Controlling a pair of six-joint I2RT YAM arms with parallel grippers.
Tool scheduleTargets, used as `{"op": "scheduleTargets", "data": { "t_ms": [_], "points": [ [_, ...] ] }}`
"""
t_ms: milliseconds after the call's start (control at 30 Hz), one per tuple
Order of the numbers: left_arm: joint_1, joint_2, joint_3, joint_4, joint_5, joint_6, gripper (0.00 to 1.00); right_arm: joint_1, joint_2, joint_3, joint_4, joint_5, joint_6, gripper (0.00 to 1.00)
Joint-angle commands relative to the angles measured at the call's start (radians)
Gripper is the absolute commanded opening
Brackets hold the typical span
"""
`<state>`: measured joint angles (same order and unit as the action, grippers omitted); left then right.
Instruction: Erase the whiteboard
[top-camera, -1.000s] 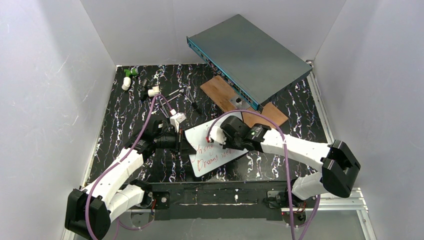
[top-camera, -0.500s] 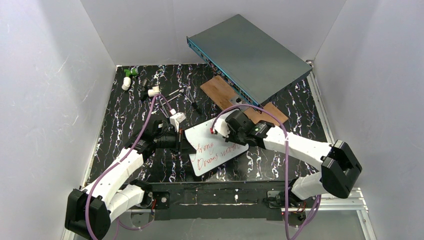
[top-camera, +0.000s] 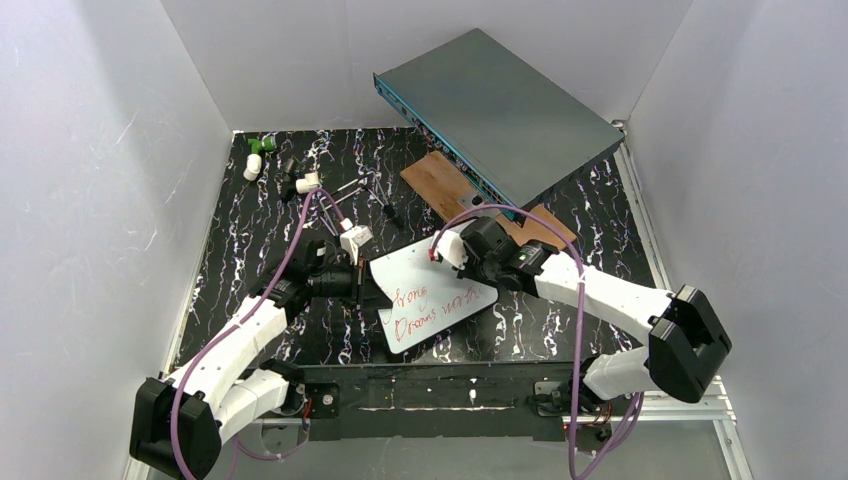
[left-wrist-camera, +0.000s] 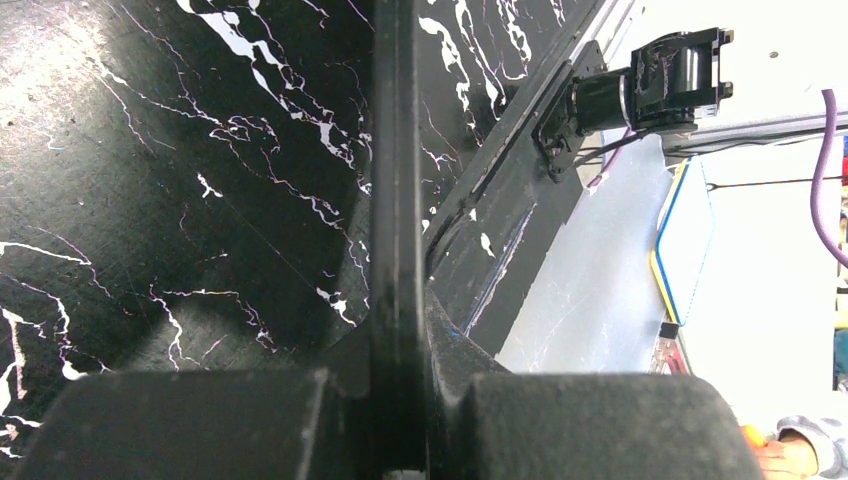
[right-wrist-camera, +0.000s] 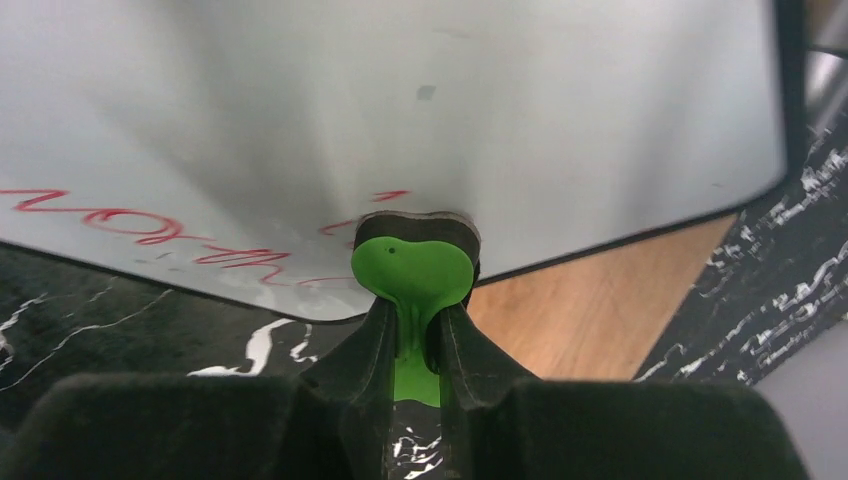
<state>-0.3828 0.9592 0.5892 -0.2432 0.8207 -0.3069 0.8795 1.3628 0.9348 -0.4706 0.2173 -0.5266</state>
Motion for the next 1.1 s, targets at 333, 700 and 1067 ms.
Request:
{"op": "scheduleTargets", "data": {
  "t_ms": [333,700,1067],
  "points": [
    [-0.016,-0.019,0.024,0.008,0.120,0.012,0.00,0.047,-0.038,-0.003,-0.072,-0.260,-0.076,0.01],
    [-0.016,-0.013,0.022,0.015,0.130,0.008,0.00,-0.059,-0.032,0.034,0.111,0.058,0.002,0.01],
    [-0.016,-0.013,0.022,0.016,0.131,0.006,0.00,0.017,-0.034,0.005,-0.078,-0.251,-0.097,0.01]
  ]
}}
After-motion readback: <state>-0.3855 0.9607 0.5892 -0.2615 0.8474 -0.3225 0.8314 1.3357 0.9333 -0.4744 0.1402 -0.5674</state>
